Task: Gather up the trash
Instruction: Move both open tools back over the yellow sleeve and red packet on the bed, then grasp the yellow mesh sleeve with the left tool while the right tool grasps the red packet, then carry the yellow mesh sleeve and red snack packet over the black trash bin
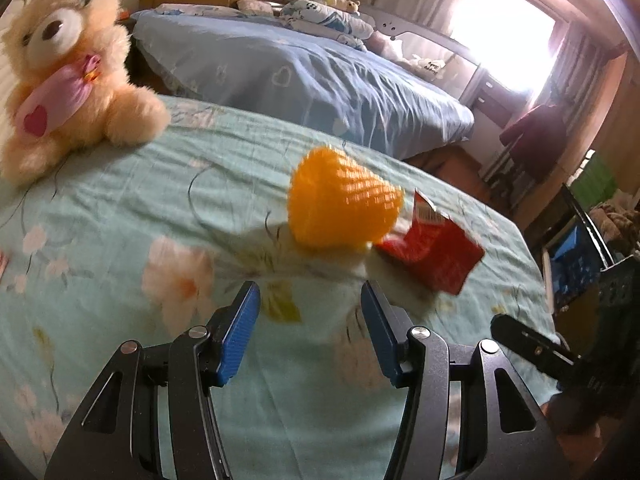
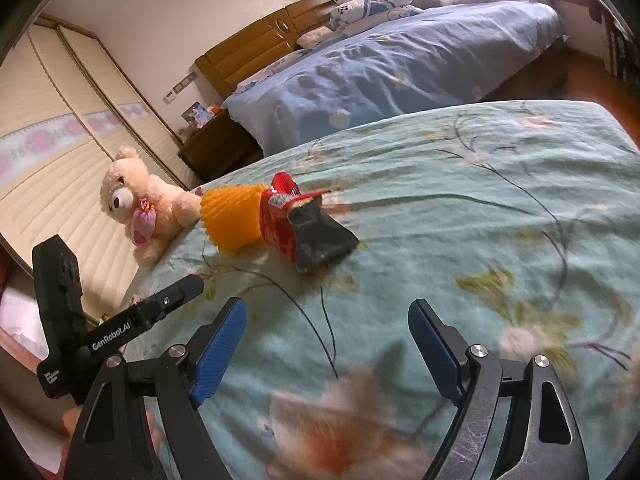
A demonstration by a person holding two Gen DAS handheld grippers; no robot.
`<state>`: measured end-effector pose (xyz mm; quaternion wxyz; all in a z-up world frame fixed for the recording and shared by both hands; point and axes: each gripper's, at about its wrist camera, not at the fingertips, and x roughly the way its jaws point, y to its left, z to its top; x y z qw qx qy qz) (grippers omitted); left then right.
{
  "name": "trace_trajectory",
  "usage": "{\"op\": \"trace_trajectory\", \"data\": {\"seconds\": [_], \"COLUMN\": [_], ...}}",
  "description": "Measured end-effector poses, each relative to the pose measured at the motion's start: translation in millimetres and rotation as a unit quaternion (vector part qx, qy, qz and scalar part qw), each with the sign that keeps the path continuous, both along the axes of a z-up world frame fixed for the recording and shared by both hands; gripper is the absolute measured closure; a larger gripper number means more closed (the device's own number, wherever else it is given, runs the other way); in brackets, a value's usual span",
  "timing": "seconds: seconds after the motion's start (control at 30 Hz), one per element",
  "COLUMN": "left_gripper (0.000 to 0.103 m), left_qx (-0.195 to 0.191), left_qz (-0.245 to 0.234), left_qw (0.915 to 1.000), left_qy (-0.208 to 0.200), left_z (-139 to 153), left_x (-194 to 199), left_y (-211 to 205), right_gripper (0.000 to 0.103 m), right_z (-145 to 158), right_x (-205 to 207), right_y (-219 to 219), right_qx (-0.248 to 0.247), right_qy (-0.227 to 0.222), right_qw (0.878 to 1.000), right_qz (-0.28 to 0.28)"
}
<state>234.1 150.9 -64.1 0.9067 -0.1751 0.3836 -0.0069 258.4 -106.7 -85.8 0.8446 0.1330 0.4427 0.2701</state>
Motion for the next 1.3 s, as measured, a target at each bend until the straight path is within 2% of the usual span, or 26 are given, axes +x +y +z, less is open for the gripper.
{"op": "trace_trajectory", "data": {"seconds": [0.13,0.43,0.47,0.5,0.53,0.57,0.6,0.63,0.67,0.7,0.73,0.93,1.3], "left_gripper": [0.050,0.050,0.054,0.059,0.069,0.077,0.079,0.082,0.084,0.084,0.085,0.088,0.088], "left_qx": [-0.007,-0.011,-0.011,-0.009,-0.008,-0.004,-0.002,0.003,0.010,0.012,0.013,0.019,-0.001], "left_qz": [-0.007,-0.029,-0.034,-0.040,-0.045,-0.055,-0.060,-0.063,-0.065,-0.066,-0.066,-0.059,-0.055], "left_qw": [0.9999,0.9995,0.9993,0.9991,0.9989,0.9984,0.9982,0.9979,0.9977,0.9976,0.9976,0.9978,0.9983], "left_qy": [-0.005,-0.010,-0.010,-0.012,-0.012,-0.010,-0.011,-0.012,-0.014,-0.016,-0.017,-0.024,-0.016], "left_z": [-0.3,-4.3,-4.5,-4.5,-4.4,-4.6,-4.6,-4.2,-3.0,-2.1,-1.1,7.5,8.8], "left_x": [15.8,42.4,44.4,46.2,47.9,50.4,51.0,50.9,49.8,48.5,46.9,21.4,-37.7], "left_y": [4.4,2.8,1.4,-0.8,-3.1,-7.2,-9.3,-11.9,-14.8,-16.0,-16.8,-24.0,-59.6], "right_gripper": [0.018,0.020,0.022,0.029,0.040,0.043,0.050,0.068,0.078,0.092,0.099,0.102,0.103], "right_z": [-2.6,-5.8,-6.1,-6.8,-7.8,-9.0,-9.5,-9.3,-8.9,-8.1,-7.2,-0.3,9.3], "right_x": [13.1,44.8,46.9,49.2,51.3,52.8,53.4,53.0,52.2,50.6,49.3,30.1,-29.7], "right_y": [8.6,23.3,24.4,25.8,27.2,27.9,28.2,28.7,30.2,31.7,32.3,20.5,-23.0], "right_qx": [0.014,0.013,0.011,0.007,0.007,0.013,0.018,0.020,0.022,0.020,0.018,0.032,0.030], "right_qy": [0.005,-0.001,-0.002,-0.001,0.001,0.005,0.007,0.006,0.006,0.006,0.004,-0.004,-0.014], "right_qw": [1.000,1.000,1.000,1.000,1.000,1.000,1.000,1.000,0.999,0.999,0.999,0.999,0.999], "right_qz": [0.008,0.009,0.008,0.009,0.012,0.017,0.018,0.021,0.028,0.033,0.033,0.032,0.015]}}
